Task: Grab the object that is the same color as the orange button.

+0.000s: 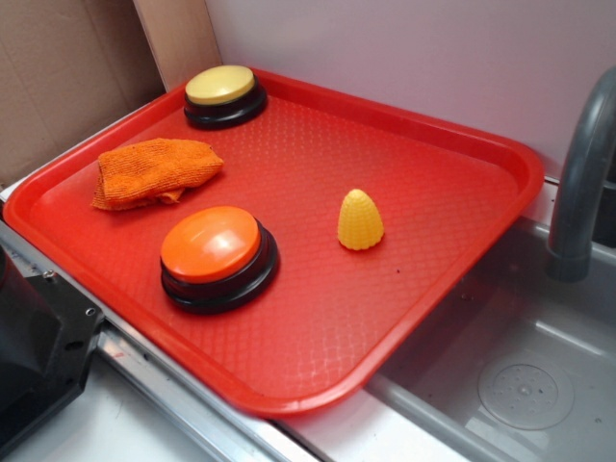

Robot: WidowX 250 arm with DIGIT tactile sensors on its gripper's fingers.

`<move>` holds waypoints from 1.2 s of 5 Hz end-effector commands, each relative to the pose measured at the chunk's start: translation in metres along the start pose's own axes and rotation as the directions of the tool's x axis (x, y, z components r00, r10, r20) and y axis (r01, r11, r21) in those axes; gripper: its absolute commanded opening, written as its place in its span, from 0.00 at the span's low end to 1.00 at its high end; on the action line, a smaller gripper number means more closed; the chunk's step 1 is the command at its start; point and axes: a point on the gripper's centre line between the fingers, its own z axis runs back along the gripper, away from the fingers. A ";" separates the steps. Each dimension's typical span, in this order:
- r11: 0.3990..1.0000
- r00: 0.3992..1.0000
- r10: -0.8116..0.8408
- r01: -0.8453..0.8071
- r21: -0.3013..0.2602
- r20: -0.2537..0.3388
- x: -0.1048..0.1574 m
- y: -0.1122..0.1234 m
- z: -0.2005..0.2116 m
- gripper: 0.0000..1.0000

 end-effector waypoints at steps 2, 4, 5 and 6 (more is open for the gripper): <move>1.000 0.998 -0.019 0.020 0.016 -0.058 0.030 0.027 -0.028 1.00; 0.996 0.992 -0.085 0.088 0.030 -0.099 0.061 0.055 -0.070 1.00; 0.986 0.980 -0.164 0.166 0.006 -0.108 0.072 0.049 -0.093 1.00; 0.962 0.955 -0.274 0.273 -0.028 -0.110 0.077 0.019 -0.104 1.00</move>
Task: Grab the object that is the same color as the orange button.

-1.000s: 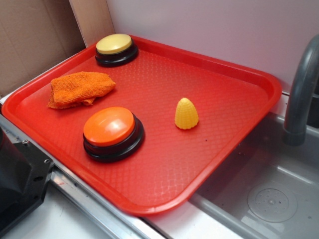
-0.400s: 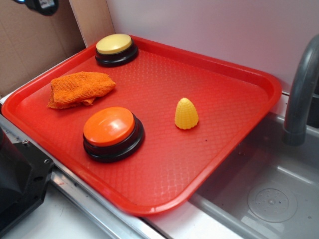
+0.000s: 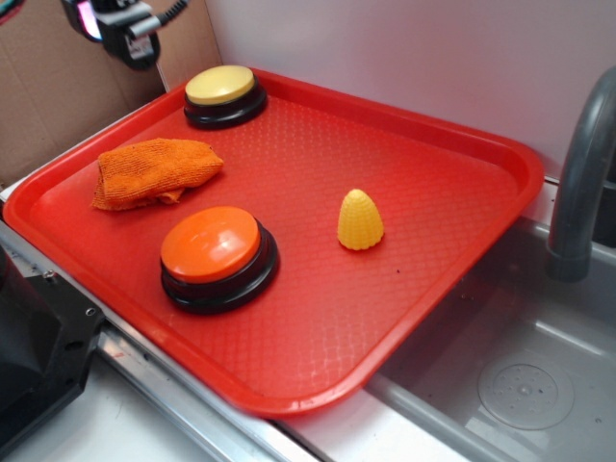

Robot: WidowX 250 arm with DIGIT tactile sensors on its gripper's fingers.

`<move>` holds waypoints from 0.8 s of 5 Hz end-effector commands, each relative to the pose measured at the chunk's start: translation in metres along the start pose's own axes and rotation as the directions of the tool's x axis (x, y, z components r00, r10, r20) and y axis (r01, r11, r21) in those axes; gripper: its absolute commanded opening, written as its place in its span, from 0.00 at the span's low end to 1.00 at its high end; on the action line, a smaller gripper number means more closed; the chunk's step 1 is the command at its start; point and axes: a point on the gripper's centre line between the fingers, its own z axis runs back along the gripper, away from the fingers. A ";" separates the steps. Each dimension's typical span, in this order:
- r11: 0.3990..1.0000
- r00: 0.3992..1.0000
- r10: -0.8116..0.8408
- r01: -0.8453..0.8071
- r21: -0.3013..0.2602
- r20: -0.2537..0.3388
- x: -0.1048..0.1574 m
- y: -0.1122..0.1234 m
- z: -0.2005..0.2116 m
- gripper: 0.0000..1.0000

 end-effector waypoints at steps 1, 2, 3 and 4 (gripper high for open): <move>0.978 0.979 -0.203 0.204 -0.038 0.025 0.018 -0.060 -0.010 1.00; 0.971 0.972 -0.235 0.235 -0.046 0.007 0.019 -0.079 -0.015 1.00; 0.987 0.990 -0.136 0.138 -0.079 0.025 0.009 -0.042 -0.011 1.00; 0.998 0.999 -0.025 0.028 -0.052 0.046 0.000 0.005 -0.007 1.00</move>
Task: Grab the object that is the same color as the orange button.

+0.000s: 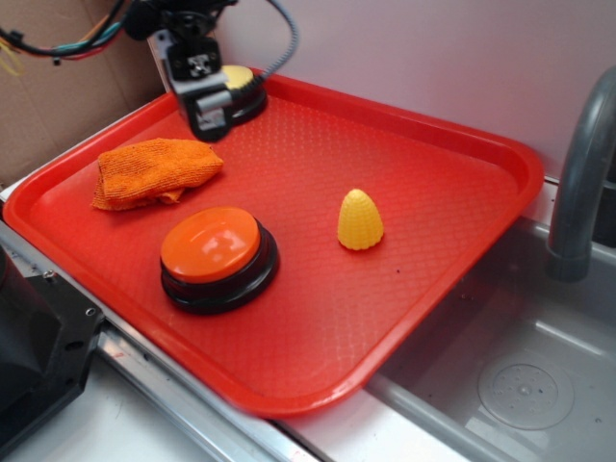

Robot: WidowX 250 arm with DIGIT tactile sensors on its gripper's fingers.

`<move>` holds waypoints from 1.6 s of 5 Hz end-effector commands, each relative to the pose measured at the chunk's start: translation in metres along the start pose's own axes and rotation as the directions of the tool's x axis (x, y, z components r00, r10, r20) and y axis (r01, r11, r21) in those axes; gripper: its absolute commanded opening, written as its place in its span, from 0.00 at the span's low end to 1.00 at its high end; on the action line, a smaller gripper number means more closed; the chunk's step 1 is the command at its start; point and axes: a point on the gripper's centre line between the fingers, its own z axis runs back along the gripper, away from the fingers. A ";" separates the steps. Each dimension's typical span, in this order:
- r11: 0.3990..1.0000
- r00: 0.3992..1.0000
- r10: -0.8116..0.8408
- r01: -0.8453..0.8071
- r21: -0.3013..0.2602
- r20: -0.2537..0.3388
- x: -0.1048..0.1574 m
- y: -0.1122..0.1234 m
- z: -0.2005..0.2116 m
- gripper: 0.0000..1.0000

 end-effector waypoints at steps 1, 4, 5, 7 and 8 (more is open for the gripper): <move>0.995 0.994 0.096 -0.097 0.019 0.044 -0.022 0.074 0.000 1.00; 0.992 0.999 -0.035 0.039 0.116 -0.033 -0.032 0.111 -0.098 0.00; 0.994 1.000 -0.020 0.020 0.105 -0.002 -0.030 0.109 -0.089 0.00; 0.989 0.996 0.072 -0.078 0.129 0.049 -0.032 0.106 -0.042 0.00; 0.981 0.987 0.125 -0.138 0.134 0.102 -0.031 0.088 0.006 0.00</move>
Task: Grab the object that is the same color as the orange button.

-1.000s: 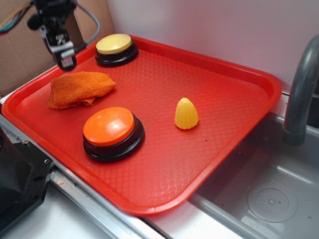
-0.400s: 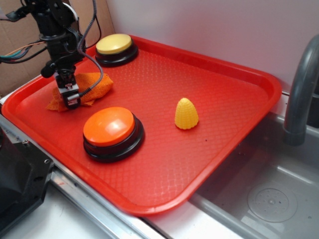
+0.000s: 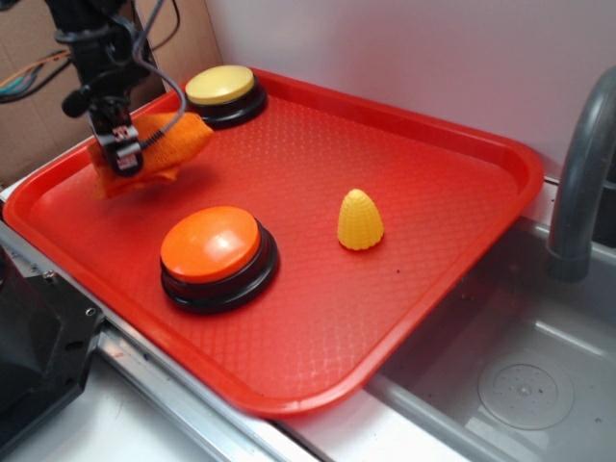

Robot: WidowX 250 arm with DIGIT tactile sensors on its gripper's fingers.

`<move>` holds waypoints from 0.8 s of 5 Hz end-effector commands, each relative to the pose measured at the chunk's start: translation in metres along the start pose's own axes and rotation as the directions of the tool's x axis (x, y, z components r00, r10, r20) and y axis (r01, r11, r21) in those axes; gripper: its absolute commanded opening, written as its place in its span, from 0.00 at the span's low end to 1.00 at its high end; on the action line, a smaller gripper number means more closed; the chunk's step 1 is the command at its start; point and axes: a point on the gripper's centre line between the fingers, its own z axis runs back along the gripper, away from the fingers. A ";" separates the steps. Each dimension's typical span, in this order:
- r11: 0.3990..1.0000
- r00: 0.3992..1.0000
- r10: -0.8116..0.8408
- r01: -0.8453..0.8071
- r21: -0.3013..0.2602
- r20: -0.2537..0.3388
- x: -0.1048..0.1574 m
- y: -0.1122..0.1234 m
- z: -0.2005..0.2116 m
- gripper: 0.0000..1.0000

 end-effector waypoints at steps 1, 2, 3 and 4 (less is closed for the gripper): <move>0.993 0.984 0.117 -0.115 -0.020 0.132 0.013 -0.024 0.114 0.00; 0.982 0.975 0.180 -0.172 -0.073 0.127 0.024 -0.035 0.152 0.00; 0.978 0.971 0.202 -0.192 -0.079 0.130 0.031 -0.040 0.157 0.00; 0.972 0.963 0.227 -0.216 -0.088 0.144 0.029 -0.040 0.156 0.00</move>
